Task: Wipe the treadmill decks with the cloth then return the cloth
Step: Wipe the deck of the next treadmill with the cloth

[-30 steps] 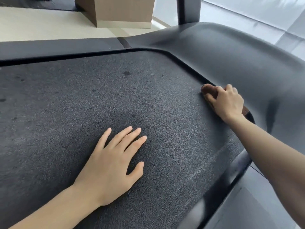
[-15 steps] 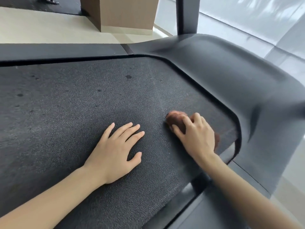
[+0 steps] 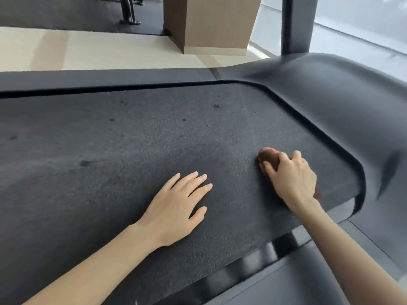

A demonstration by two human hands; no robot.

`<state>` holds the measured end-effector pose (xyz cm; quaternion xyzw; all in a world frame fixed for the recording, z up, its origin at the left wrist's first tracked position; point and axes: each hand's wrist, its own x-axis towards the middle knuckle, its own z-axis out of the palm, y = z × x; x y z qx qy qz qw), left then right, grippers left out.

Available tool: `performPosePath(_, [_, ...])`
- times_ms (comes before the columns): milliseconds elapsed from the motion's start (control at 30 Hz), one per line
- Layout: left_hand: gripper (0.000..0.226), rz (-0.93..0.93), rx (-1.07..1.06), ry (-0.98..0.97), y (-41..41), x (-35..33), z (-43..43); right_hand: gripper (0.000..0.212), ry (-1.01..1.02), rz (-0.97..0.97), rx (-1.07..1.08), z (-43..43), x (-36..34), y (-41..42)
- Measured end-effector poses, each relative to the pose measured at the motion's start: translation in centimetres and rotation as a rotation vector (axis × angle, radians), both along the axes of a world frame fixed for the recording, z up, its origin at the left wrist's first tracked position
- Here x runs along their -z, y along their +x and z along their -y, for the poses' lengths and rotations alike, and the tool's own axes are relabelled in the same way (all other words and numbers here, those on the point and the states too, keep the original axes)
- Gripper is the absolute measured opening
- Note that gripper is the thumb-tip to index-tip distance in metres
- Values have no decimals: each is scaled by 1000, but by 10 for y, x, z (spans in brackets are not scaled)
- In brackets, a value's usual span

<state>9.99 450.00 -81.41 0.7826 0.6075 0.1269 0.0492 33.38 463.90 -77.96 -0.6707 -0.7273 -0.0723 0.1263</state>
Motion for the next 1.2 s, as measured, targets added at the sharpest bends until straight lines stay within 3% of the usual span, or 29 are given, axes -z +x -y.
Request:
performPosePath(200, [51,-94,-167,-33,-46,-15,77,40,66,35,-356,42,6,-114])
performPosePath(333, [52,-75,-399,-85,-98,-18,144,35,103,20,-540,87,8,-172])
performPosePath(500, [60,-130,-593,-159,-141,-21,219,37,14,54,-722,135,5,-209])
performPosePath(800, [47,-76,-677,-99,-186,-13,298,36,6,44,-946,240,5,-293])
performPosePath(1200, [48,-39,-939,-114,-330,-14,470,40,-41,64,-1095,363,0,-416])
